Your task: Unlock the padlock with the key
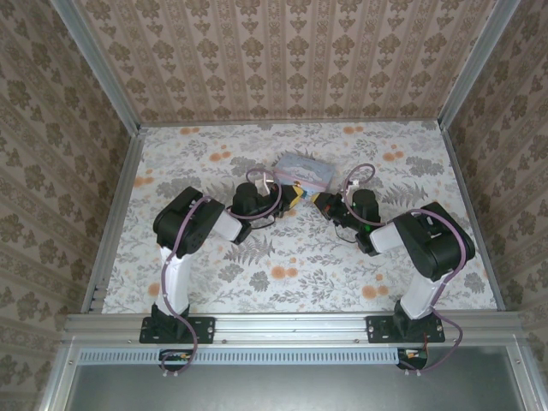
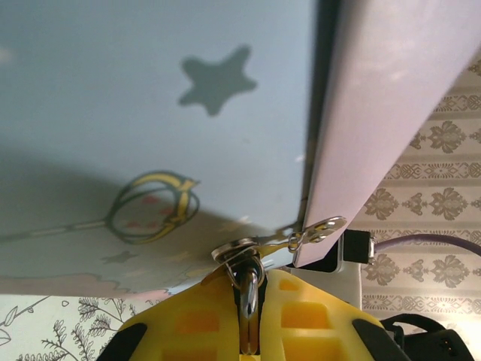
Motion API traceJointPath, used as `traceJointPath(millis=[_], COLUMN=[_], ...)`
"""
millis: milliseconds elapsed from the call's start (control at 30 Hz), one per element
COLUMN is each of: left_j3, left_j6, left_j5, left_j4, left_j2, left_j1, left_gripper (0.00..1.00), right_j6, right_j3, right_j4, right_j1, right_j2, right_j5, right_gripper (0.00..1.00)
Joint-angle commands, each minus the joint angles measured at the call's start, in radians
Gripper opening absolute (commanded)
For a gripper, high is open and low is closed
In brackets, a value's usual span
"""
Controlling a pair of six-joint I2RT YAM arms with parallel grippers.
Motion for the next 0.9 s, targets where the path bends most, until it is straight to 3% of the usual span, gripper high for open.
traceJointPath(millis=[0,567,867], left_j3=[0.004,-0.017,-0.01], left_j6=[-0.008,0.0,-0.018], left_j5=[0.058,0.063,0.062], left_j4=[0.046,0.046,0.046], left_j2=[-0.019,-0.013,-0.006], left_j1=[-0.023,-0.026,-0.027], left_gripper=[0.0,0.0,0.0], right_j6=[-0.107,-0.07,0.091], right_j3=[0.039,0.121,0.13], right_j4=[0.029,0.015,0.109], right_j1=[0.023,0.023,0.02], right_j2=[-0.035,-0.035,0.033], right_j5=[-0.007,-0.006,-0.018], right_gripper=[0.0,0.0,0.0])
